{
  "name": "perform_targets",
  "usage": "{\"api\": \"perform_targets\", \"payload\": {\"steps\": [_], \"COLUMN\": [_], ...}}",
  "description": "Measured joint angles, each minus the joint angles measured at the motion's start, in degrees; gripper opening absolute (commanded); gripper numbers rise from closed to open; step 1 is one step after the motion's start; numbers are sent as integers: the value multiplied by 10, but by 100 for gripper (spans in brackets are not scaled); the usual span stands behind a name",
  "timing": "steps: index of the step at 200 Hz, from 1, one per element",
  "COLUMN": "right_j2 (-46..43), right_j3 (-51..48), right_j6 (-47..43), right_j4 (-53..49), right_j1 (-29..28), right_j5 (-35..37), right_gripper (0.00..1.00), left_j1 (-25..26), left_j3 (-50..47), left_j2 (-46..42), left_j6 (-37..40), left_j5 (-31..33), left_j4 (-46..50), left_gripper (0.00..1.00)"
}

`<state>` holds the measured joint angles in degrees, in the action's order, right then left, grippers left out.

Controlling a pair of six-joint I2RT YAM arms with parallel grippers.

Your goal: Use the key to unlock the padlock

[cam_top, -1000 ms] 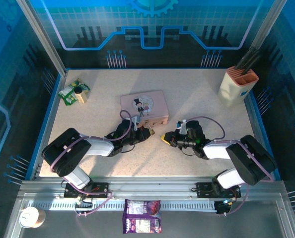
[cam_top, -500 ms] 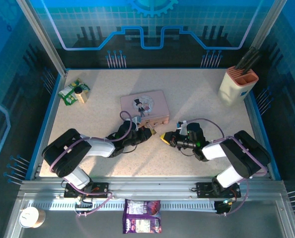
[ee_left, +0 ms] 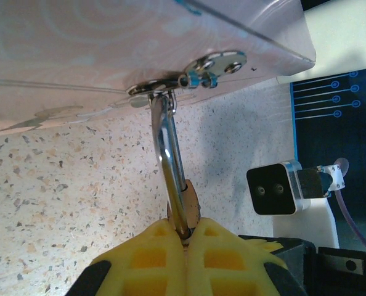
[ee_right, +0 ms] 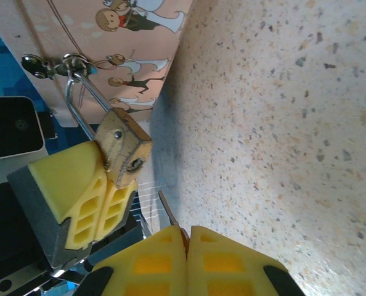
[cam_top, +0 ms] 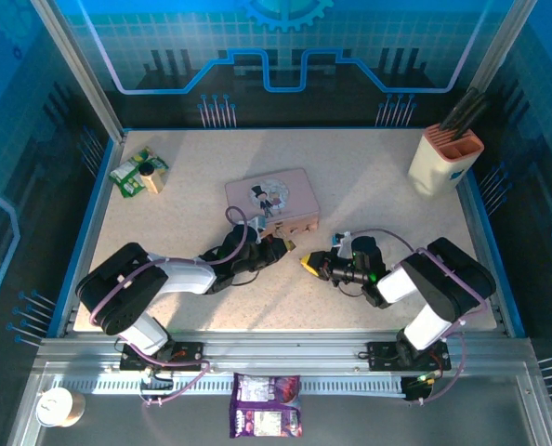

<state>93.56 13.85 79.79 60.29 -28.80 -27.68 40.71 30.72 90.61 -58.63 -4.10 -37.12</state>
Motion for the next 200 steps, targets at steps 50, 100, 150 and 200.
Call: {"api": "perform_targets", "payload": {"steps": [50, 100, 150, 200], "right_j2": [50, 101, 101, 101], "right_j3": [-9, -12, -15, -15], "right_j6": [38, 73, 79, 84], "right_j4": [88, 165, 188, 191], "right_j1": [2, 4, 10, 12], "right_j5": [-9, -13, -14, -15], "right_gripper": [0, 0, 0, 0], "left_j1": [3, 7, 8, 8], "left_j3": [0, 2, 3, 3], "left_j2": [0, 0, 0, 0], "left_j6": [-4, -14, -14, -14], "left_j5": [0, 0, 0, 0], "left_j4": [0, 0, 0, 0], "left_gripper": [0, 0, 0, 0]}}
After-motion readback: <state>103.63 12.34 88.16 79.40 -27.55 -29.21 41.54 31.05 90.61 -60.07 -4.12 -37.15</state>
